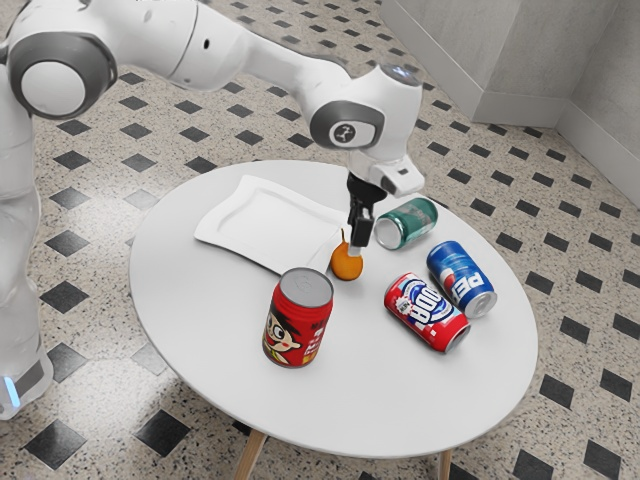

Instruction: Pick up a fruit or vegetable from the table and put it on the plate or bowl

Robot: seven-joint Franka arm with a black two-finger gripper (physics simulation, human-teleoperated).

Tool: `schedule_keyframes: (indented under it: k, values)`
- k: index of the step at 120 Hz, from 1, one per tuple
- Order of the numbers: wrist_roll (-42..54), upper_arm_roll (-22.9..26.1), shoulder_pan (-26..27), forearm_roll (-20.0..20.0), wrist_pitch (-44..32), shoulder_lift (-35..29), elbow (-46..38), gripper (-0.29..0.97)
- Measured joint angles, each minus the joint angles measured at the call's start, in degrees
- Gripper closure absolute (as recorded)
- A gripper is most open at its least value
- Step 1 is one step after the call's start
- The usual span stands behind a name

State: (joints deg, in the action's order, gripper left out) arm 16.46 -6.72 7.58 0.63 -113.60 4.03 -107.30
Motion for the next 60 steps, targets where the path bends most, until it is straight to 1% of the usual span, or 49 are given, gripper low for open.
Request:
schedule_keyframes:
  k: [60]
  values:
    - [2.56, -0.04, -0.41, -0.72, -2.74, 0.68, -1.99, 0.0]
